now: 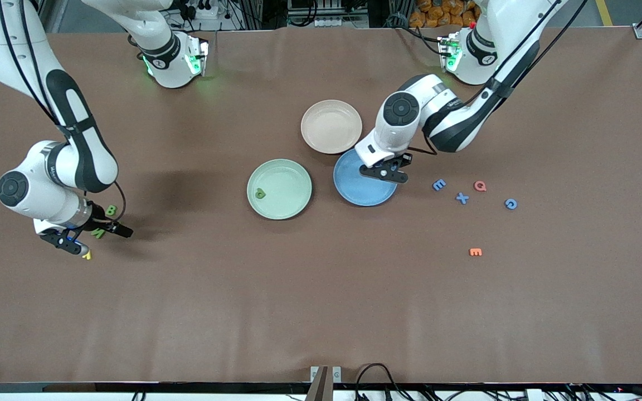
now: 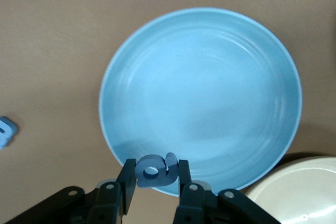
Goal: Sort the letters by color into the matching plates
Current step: 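Place blue a on the blue plate while the right gripper returns to letters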
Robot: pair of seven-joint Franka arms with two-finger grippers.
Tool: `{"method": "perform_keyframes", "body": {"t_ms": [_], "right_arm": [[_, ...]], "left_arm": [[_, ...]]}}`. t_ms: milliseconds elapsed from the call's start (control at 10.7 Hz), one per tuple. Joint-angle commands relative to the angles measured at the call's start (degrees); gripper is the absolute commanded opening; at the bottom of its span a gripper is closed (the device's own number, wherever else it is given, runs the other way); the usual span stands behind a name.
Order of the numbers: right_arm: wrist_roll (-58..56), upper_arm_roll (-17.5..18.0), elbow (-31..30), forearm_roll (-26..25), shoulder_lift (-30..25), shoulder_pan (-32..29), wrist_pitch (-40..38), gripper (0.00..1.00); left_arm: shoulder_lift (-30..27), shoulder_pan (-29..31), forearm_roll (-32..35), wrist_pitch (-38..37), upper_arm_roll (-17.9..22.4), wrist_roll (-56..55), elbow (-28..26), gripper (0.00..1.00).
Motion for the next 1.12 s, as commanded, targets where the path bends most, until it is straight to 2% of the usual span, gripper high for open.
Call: {"method": "perform_keyframes", "body": {"t_ms": [0,93,280,373,466,1025], "right_arm": [[-0.48,3.45,0.36,-1.18,2.09,-4.66,2.70,1.00],[-0.48,4.15,0.27,-1.27,2.26,-5.27,2.96,1.00],[-0.48,4.34,0.19,-1.53,2.61,-5.72,3.32,1.00],[-0.48,4.34,0.01,-1.53,2.70,-5.72,3.66,1.00],[-0.48,4.34,-0.25,-1.62,2.79,-5.98,3.75,1.00],[-0.48,4.34,-2.54,-1.62,3.14,-7.12,6.13,1.00]], "left_arm": [[2.53,-3.07,0.98,-0.64,-0.12,-4.65,2.16,0.00],[2.89,-3.25,0.90,-0.64,-0.03,-4.74,2.69,0.07],[4.12,-3.26,0.90,-0.64,0.15,-4.74,3.66,0.13],[4.30,-3.17,0.90,-0.64,0.15,-4.83,3.66,0.26],[4.30,-3.08,0.90,-0.64,0.24,-4.83,3.66,0.99],[3.42,-2.20,1.51,-1.16,0.24,-4.48,3.66,1.00]]}}
